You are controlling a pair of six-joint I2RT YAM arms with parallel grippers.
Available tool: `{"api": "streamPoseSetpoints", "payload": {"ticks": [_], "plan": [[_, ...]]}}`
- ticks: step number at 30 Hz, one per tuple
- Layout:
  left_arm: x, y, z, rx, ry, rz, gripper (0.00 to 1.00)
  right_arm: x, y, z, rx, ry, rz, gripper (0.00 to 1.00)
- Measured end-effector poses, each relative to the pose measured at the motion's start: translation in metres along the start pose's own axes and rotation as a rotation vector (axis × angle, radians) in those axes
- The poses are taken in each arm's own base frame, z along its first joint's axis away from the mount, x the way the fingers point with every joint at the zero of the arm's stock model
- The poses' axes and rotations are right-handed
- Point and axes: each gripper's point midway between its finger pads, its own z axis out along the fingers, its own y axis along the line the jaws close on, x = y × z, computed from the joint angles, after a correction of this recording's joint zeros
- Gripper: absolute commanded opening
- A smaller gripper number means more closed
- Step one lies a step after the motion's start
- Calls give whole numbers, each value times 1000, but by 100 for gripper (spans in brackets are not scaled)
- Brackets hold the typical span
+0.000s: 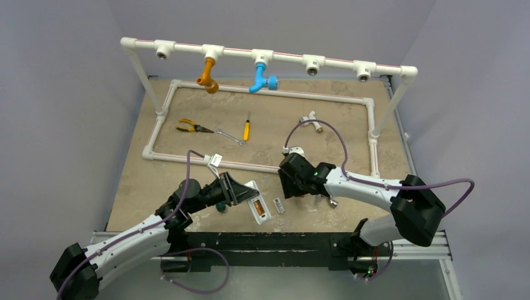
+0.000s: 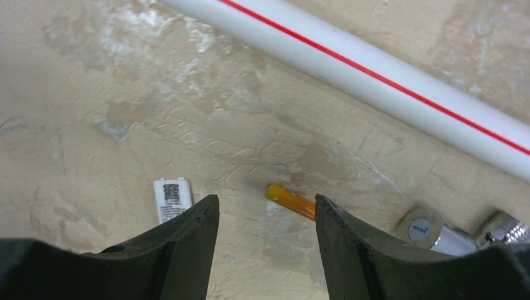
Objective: Load the batteries into the remote control
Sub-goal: Place the battery at the center of the board, then adjust the battery at the center of the board.
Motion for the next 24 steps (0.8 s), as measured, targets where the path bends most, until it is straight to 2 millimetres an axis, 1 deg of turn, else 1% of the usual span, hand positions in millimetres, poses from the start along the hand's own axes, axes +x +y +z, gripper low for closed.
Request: {"api": "streamPoseSetpoints", "payload": {"ticks": [5, 8, 9, 11, 12, 18, 24], "plan": [[1, 3, 1, -11, 6, -4, 0, -2, 11, -3, -98, 3, -178, 57], [1, 3, 1, -11, 6, -4, 0, -6, 16, -9, -149, -19, -264, 58], [1, 3, 1, -11, 6, -4, 0, -8, 18, -12, -169, -32, -295, 59], [1, 3, 1, -11, 6, -4, 0, -12, 23, -18, -213, -54, -358, 65], [1, 3, 1, -11, 6, -4, 0, -13, 25, -20, -235, -62, -390, 66], [1, 3, 1, -11, 6, -4, 0, -15, 29, -30, -312, -95, -595, 63], [3, 5, 0, -22, 12, -7, 0, -6, 20, -25, -293, -54, -692, 59]]}}
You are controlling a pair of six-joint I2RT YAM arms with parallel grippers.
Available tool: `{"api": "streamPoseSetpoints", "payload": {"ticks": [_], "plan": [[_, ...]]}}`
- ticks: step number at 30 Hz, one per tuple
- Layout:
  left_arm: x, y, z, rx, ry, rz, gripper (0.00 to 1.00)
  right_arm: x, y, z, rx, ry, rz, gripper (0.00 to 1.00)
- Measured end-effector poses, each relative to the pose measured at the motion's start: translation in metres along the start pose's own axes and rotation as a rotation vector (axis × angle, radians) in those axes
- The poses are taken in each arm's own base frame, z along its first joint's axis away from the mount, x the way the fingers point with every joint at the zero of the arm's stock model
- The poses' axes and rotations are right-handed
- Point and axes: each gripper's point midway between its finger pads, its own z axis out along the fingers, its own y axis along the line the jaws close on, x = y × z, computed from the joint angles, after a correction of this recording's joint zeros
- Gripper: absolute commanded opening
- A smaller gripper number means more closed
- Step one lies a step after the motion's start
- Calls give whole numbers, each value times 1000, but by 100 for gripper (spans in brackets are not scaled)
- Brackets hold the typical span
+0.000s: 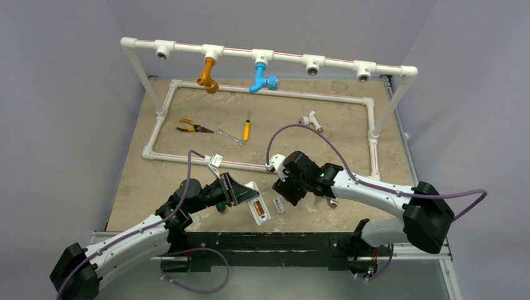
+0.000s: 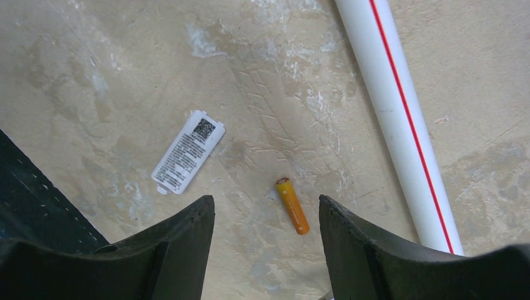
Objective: Load the batteries into the remote control
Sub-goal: Adjust the battery at the center of the board.
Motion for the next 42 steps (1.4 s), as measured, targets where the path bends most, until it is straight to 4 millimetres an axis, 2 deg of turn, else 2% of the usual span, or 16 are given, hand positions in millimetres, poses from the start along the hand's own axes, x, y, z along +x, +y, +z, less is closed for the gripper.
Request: {"api": "streamPoseSetpoints", "payload": {"ticks": [13, 21, 31, 42], "plan": [[-3, -6, 0, 13, -7, 5, 0, 40, 0, 32, -13, 199, -15, 49], [-3, -7, -1, 16, -8, 6, 0, 37, -5, 34, 0, 202, 8, 41], [-3, -7, -1, 13, -7, 5, 0, 37, -9, 32, 8, 236, 33, 50], [-3, -7, -2, 10, -5, 4, 0, 22, -6, 26, -28, 248, 22, 45]]}}
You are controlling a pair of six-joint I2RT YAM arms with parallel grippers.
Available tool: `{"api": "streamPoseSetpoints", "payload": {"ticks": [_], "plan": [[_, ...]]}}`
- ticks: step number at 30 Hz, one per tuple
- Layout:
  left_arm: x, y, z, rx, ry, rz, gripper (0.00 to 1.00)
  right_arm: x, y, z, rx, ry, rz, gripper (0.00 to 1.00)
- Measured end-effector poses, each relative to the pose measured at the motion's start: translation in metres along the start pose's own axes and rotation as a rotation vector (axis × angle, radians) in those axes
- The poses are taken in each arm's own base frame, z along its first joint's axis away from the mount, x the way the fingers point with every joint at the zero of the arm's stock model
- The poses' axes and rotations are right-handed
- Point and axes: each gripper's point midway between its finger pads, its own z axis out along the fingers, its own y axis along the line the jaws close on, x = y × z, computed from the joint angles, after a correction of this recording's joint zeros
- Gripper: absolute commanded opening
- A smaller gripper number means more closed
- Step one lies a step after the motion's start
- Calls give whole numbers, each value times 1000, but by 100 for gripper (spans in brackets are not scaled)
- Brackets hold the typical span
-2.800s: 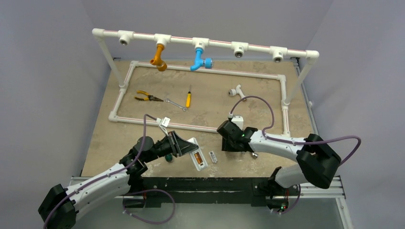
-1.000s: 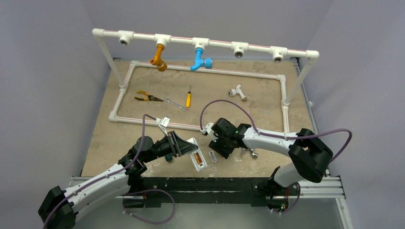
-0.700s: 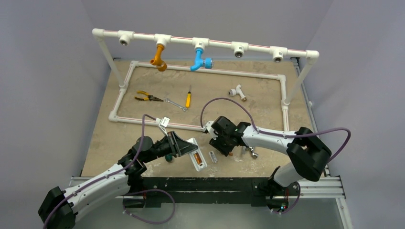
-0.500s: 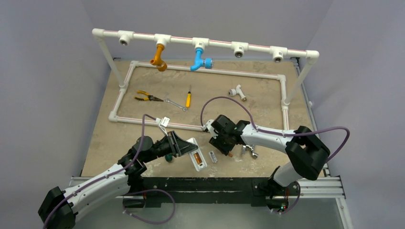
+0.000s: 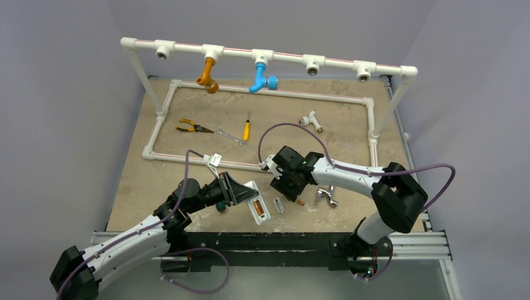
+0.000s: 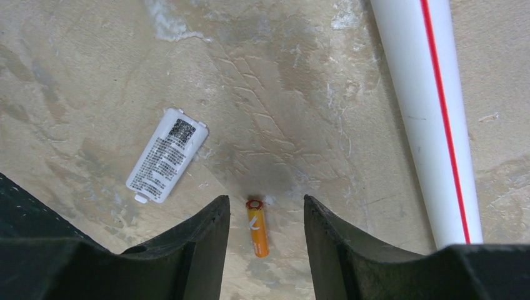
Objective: Load the batteries into the remote control
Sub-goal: Adjust the battery at the center of the board.
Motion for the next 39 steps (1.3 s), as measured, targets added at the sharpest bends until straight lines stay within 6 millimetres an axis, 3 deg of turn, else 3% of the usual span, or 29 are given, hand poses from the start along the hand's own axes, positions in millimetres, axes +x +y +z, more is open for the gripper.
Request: {"api": "streamPoseSetpoints", "payload": {"ticks": [20, 28, 39], "plan": [[1, 3, 1, -13, 6, -4, 0, 27, 2, -2, -25, 193, -30, 45], [2, 4, 1, -16, 8, -6, 0, 40, 2, 0, -30, 259, -38, 34], [1, 4, 1, -15, 7, -5, 0, 43, -1, 5, -41, 321, -53, 6]]}}
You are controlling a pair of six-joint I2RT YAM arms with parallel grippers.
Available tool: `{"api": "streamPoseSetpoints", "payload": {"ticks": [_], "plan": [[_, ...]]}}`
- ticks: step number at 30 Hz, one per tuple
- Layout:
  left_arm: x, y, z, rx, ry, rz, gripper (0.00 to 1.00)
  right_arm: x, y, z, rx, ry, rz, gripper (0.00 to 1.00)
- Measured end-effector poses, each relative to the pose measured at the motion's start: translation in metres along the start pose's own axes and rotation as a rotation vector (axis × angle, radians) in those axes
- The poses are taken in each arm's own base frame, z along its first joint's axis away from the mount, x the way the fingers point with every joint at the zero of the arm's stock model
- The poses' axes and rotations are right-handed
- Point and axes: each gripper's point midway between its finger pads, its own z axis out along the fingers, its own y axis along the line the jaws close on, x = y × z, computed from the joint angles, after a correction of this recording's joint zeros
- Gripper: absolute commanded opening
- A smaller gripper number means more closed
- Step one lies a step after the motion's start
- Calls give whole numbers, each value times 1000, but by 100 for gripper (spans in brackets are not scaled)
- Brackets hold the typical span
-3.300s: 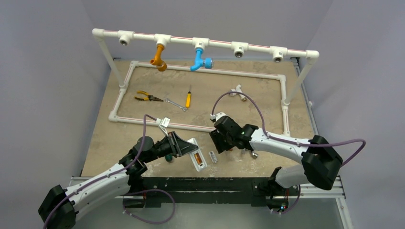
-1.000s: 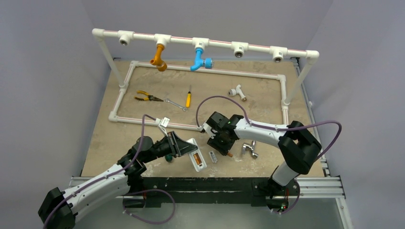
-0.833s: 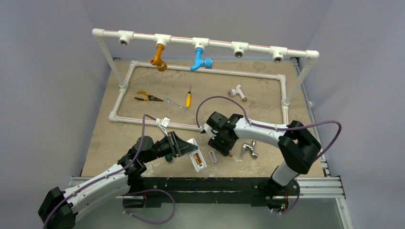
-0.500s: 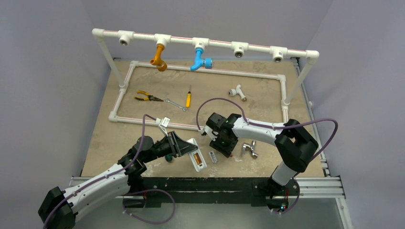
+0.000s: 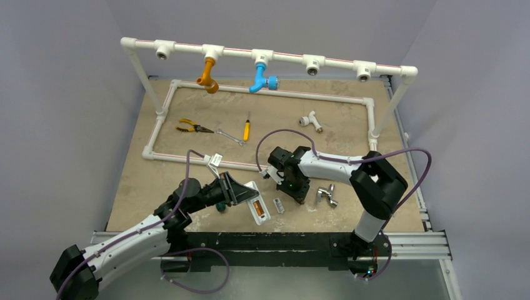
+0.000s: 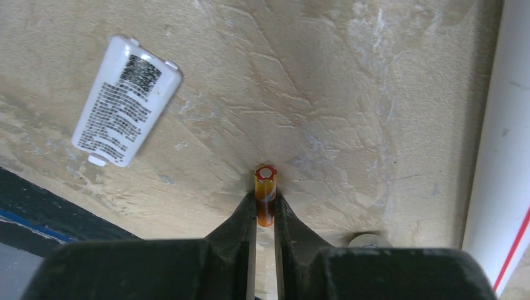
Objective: Load the batteries into the remote control
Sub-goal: Adjust the battery at the center of the board.
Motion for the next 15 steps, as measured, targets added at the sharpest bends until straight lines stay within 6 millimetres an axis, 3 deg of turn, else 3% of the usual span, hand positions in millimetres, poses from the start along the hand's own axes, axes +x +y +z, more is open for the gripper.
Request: {"api": "streamPoseSetpoints", "payload": {"ticks": [8, 15], "plan": [[-3, -9, -2, 24, -8, 16, 0, -12, 9, 0, -54, -26, 7, 8], [-3, -10, -3, 25, -8, 19, 0, -37, 8, -1, -52, -118, 43, 32]]}}
